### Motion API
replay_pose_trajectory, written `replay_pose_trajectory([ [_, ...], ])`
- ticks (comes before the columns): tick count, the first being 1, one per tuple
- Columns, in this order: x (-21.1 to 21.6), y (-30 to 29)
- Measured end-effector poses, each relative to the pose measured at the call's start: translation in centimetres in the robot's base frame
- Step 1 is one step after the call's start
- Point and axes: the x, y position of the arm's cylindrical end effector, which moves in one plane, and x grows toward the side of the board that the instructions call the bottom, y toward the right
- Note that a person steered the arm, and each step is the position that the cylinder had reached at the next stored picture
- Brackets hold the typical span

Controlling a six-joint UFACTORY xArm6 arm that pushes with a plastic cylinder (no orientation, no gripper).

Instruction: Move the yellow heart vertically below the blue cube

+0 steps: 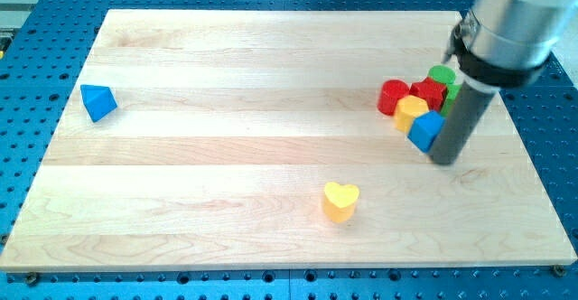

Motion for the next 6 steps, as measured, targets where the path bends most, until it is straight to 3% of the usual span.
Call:
replay_pose_trajectory([
  [1,0.2,-1.0],
  [2,10.3,-5.7],
  [3,12.8,-16.6],
  [4,10.0,-17.3],
  [6,7.9,-9.7],
])
